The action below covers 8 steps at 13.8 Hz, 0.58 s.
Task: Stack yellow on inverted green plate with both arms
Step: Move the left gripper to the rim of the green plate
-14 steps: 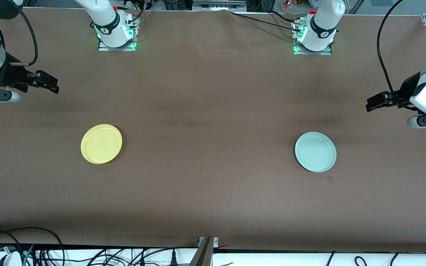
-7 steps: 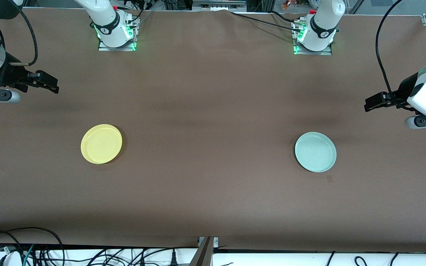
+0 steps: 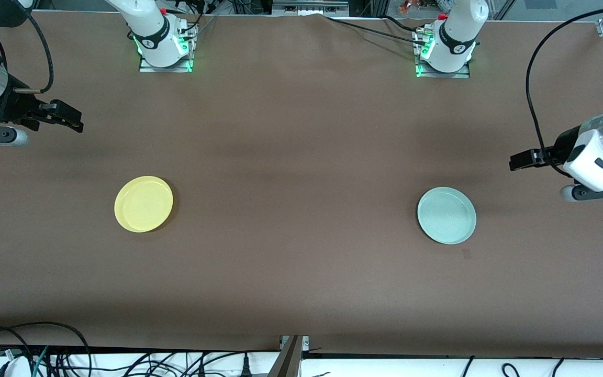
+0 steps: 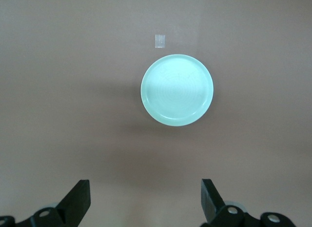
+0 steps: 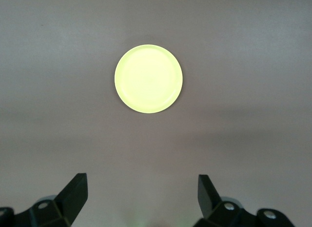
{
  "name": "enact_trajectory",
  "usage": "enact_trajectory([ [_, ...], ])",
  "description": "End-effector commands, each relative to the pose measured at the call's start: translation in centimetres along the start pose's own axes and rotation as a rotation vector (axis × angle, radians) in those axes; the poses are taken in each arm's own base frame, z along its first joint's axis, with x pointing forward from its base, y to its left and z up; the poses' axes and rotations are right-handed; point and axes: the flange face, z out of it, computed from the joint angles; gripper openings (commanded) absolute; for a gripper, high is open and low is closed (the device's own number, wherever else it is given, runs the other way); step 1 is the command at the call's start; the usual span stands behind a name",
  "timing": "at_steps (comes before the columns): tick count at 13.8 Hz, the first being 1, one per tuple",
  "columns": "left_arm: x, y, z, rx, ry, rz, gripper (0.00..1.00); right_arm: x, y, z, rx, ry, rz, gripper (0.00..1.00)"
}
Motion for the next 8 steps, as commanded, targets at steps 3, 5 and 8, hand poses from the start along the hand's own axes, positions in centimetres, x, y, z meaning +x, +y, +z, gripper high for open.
enact_trajectory([
  [3,2.2,-2.8,2.5,-0.045,0.038,0.073,1.00,0.2,0.0,-0.4,0.008,-0.003,0.007,1.00],
  [5,2.8,-3.7,5.3,-0.082,0.032,0.054,1.00,0.2,0.0,-0.4,0.008,-0.002,0.007,1.00],
  [8,3.3,-5.6,10.0,-0.126,0.037,0.065,1.00,0.2,0.0,-0.4,0.008,-0.002,0.007,1.00],
])
